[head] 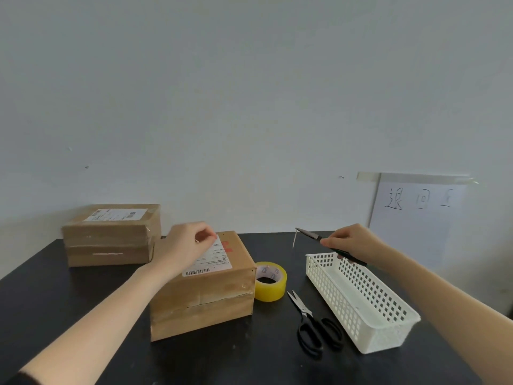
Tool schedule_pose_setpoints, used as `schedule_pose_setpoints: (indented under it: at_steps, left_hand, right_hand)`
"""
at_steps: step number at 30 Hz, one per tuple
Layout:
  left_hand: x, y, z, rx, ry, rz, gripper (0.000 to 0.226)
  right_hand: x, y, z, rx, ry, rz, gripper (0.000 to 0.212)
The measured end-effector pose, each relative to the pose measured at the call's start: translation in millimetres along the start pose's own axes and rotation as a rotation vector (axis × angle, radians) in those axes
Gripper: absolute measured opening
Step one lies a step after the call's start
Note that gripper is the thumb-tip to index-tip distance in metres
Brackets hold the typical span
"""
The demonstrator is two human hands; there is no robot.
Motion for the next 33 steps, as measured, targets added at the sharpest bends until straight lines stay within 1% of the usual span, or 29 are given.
schedule_pose_setpoints:
  at_steps: [4,6,9,13,16,19,26,33]
  left_hand:
    - [-12.3,29.2,-28.0,0.056,-0.044,-0.061,0.012]
    - [-16.9,37.1,-40.2,0.072,-0.070,-0.082,0.010]
    - [-22.8,50.1,-56.4,0.078,-0.084,-0.114,0.009]
    - [-28.4,62.5,-74.0,0.067,-0.114,-0.141,0.008]
    - [-31.6,71.8,-86.4,0.067,-0.133,-0.162,0.007]
    - [-34.6,82.2,-97.3,0.059,-0.142,-0.186,0.007]
    - [-36.7,97.9,-116.9,0.097,-0.177,-0.201,0.008]
    - [-32.5,97.2,-121.0,0.087,-0.203,-0.197,0.009]
  right_hand:
    - [6.6,25.4,22.3,0.066,0.031,-0.033,0.033]
    - [10.6,37.7,31.5,0.059,0.033,-0.057,0.035]
    - [17.6,56.1,46.5,0.051,0.055,-0.103,0.032]
    - [25.0,76.5,59.7,0.074,0.074,-0.152,0.040]
    - [30.9,87.3,67.6,0.089,0.095,-0.176,0.032]
    - [34.8,96.3,73.2,0.098,0.103,-0.188,0.029]
    - [44.9,112.1,83.0,0.198,0.144,-0.207,0.031]
    - [42.7,127.8,82.4,0.251,0.149,-0.234,0.033]
Point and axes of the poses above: each hand's wrist, its own x-axis away from the middle knuckle, its own z-axis out of the back of the hand, y = z × x, the point moved 5 cm from there along -x, towards the middle knuckle, and after that the axes turned 13 degrees about -z, right-handed, at the moved point
